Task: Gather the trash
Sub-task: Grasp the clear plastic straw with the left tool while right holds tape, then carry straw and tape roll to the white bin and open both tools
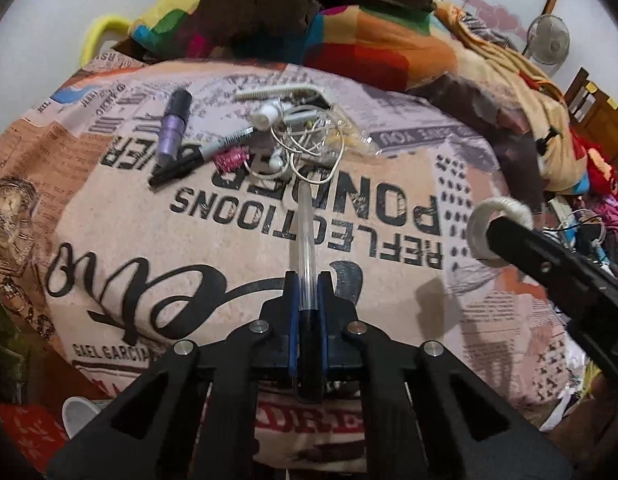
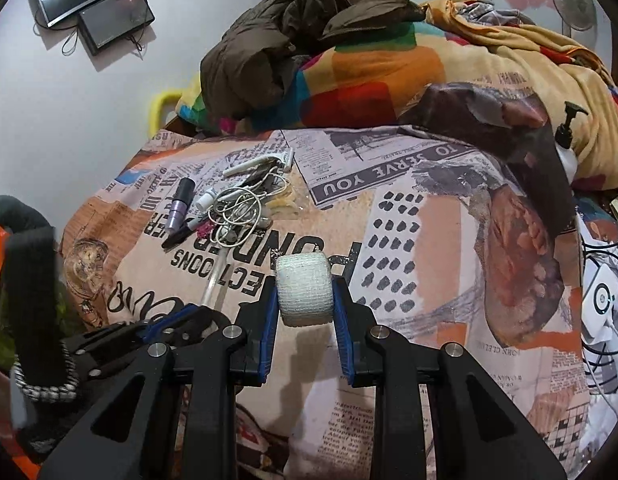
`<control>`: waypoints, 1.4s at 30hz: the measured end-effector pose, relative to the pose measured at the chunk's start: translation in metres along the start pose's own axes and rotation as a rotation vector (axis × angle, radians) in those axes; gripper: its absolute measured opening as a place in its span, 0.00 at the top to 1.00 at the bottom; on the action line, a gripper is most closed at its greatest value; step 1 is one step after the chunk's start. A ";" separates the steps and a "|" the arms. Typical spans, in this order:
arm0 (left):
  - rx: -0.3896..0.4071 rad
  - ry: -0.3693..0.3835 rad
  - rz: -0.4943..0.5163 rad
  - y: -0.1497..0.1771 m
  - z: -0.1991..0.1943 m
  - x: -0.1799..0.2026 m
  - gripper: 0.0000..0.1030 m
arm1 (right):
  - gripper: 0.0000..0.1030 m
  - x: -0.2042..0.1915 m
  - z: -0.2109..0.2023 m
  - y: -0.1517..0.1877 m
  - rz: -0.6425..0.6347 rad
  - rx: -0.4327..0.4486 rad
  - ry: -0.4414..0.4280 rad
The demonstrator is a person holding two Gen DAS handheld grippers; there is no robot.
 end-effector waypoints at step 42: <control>0.329 -0.228 -0.229 0.107 -0.273 -0.289 0.93 | 0.77 -0.329 -0.055 0.055 -0.422 0.012 -0.262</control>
Point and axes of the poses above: each gripper's, at about its wrist camera, not at the fingertips, and z roughly the way its jaws point, x to its right, y to its underside, the point moved 6 cm from there along z, roughly the way its jaws point
